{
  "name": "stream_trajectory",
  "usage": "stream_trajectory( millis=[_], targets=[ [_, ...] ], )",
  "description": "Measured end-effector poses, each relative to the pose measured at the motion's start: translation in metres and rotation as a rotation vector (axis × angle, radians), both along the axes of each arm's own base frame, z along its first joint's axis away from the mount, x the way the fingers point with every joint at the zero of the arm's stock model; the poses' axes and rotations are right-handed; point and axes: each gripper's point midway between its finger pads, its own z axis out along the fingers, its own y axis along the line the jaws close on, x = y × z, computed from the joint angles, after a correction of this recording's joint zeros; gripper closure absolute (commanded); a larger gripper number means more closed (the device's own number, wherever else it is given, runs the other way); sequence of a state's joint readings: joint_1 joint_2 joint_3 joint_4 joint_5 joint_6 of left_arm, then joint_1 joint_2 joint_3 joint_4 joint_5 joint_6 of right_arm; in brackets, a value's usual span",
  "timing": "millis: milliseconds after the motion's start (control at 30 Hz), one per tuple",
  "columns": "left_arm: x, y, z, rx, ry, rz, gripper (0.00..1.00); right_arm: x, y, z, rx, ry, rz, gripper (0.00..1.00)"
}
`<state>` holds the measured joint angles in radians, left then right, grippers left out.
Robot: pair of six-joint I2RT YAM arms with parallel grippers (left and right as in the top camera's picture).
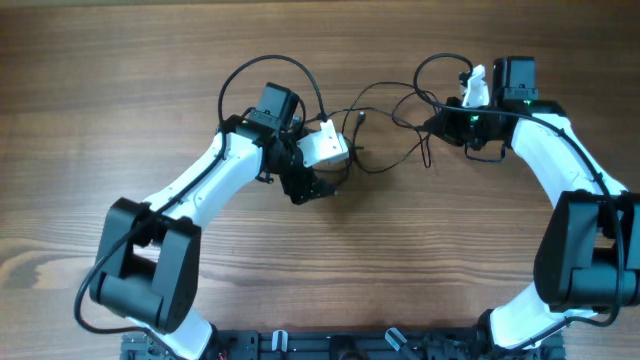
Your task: Untangle cables
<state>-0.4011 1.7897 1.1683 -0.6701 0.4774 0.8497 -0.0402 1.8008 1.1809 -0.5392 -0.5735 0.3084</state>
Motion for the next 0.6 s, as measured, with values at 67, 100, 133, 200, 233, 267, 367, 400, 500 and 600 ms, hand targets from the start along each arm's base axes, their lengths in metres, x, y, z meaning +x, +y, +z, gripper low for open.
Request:
stream_trajectory(
  millis=[67,100,133,200,233,267,367,400,500,600],
  targets=[
    [-0.001,0.000,-0.005,0.006,0.011,-0.005,0.17,0.000,0.000,0.000,0.003,0.000,0.001,0.95],
    [-0.001,0.001,-0.008,0.009,0.018,-0.006,0.20,0.000,0.001,0.001,0.006,0.000,0.002,0.95],
    [-0.002,0.001,-0.011,0.013,0.025,-0.007,0.28,0.000,0.001,0.001,0.010,0.000,0.004,0.95],
    [-0.002,0.001,-0.015,0.017,0.034,-0.009,0.53,-0.001,0.003,0.002,0.018,-0.001,0.008,0.95],
    [-0.002,0.001,-0.016,0.016,0.034,-0.007,0.52,-0.001,0.003,0.002,0.021,-0.001,0.009,0.95],
    [-0.001,0.000,-0.015,0.015,0.026,-0.011,0.50,-0.001,0.004,0.002,0.024,-0.001,0.010,0.95],
    [0.003,-0.001,-0.014,0.009,0.004,-0.021,0.62,-0.001,0.004,0.003,0.027,-0.001,0.012,0.95],
    [0.003,-0.001,-0.014,0.008,0.004,-0.020,0.63,-0.001,0.004,0.003,0.027,-0.001,0.012,0.95],
    [0.003,-0.001,-0.014,0.008,0.001,-0.024,0.77,-0.001,0.005,0.003,0.030,-0.001,0.013,0.95],
    [0.004,-0.001,-0.015,0.013,0.000,-0.020,0.96,-0.001,0.005,0.003,0.030,-0.001,0.013,0.96]
  ],
)
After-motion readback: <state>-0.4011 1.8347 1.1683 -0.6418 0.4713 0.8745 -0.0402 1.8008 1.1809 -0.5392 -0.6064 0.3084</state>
